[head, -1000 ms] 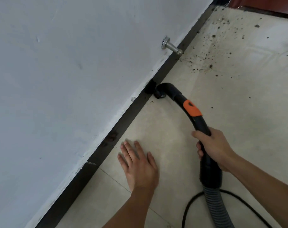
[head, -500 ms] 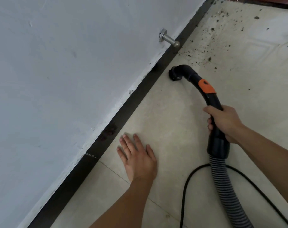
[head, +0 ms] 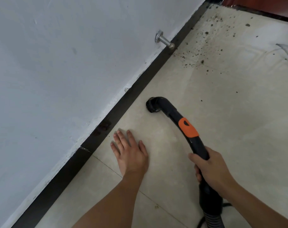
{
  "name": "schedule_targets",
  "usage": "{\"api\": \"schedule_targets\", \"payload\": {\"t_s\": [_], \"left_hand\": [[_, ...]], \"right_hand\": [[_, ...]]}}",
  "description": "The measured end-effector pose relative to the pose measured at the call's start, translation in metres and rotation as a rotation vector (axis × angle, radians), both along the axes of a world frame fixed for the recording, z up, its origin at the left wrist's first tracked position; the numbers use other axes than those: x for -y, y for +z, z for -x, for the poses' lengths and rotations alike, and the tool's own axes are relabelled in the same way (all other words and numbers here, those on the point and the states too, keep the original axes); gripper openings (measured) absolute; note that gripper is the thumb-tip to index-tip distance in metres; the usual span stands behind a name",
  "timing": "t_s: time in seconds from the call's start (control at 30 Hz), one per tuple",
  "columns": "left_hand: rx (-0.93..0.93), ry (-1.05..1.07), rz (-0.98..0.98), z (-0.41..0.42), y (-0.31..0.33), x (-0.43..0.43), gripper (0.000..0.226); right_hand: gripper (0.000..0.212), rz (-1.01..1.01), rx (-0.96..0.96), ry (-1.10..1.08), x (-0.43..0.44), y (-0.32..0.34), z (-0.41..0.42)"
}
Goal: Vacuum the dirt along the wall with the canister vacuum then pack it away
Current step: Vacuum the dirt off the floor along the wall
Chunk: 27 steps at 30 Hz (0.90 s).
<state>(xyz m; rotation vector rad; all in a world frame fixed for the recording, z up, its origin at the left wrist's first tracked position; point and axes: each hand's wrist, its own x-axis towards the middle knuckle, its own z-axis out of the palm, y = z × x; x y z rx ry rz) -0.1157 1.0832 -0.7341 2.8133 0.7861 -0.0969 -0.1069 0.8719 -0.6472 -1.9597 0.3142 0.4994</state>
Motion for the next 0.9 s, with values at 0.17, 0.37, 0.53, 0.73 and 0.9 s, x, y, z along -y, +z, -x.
{"api": "schedule_targets", "payload": {"t_s": [0.17,0.37,0.53,0.73,0.9], "left_hand": [[-0.003,-0.006,-0.002,0.001,0.001,-0.001,0.065],[-0.019,-0.016,0.031,0.001,0.004,0.000,0.064],[0.000,-0.014,0.005,0.002,0.003,0.000,0.063],[0.033,-0.034,0.032,0.007,0.003,-0.001,0.063],[0.101,0.119,0.060,0.081,0.002,-0.032,0.062]], "right_hand": [[0.013,-0.021,0.012,-0.081,0.006,-0.002,-0.019],[0.015,-0.013,0.016,-0.094,0.016,-0.002,0.017],[0.015,-0.078,-0.021,-0.181,0.026,-0.004,0.023],[0.012,-0.083,0.011,-0.030,-0.002,-0.005,0.023],[0.013,-0.083,-0.004,0.127,-0.043,-0.006,0.050]]}}
